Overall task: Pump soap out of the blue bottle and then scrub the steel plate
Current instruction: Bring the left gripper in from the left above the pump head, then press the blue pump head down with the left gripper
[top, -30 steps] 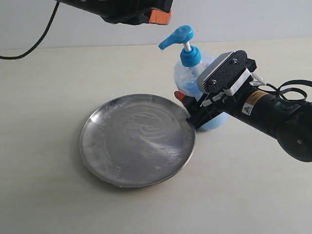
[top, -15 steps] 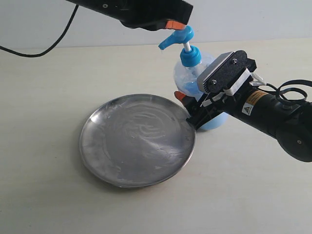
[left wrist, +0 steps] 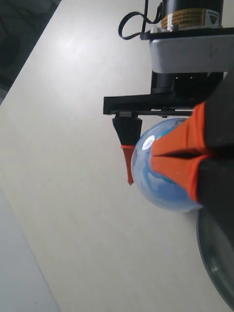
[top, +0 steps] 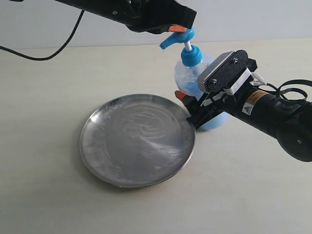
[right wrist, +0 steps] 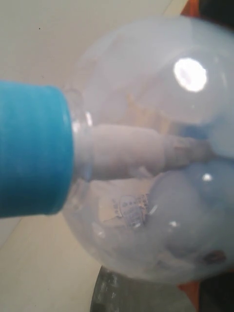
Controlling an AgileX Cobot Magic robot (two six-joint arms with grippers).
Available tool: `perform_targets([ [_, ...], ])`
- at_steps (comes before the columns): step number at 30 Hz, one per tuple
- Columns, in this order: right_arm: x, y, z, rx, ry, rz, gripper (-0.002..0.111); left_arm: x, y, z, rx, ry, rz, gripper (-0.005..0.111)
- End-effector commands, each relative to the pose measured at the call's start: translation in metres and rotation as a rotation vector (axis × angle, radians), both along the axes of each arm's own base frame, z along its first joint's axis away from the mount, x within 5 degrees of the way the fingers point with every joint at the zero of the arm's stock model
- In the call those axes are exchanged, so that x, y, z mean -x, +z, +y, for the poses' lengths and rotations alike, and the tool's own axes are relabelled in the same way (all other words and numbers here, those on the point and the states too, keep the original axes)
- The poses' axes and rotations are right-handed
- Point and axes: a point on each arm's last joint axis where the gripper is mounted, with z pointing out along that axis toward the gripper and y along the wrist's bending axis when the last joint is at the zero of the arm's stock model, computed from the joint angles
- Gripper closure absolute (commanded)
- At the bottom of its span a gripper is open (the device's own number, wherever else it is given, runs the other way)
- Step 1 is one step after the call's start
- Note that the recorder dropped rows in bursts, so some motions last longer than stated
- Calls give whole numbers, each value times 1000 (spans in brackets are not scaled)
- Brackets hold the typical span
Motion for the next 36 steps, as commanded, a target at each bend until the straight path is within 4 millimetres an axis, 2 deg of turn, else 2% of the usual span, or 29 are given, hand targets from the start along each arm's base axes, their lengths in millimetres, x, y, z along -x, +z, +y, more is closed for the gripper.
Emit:
perform_targets([
  [1,-1,5,2,-6,13,-38,108,-1,-3,-2,-1,0,5,107],
  [25,1,5,5,-23,48,-22,108,7,-7,-3,-36,-68,77,107],
  [36,1,5,6,-19,58,-24,108,6,-25,-7,-77,-96,138,107],
])
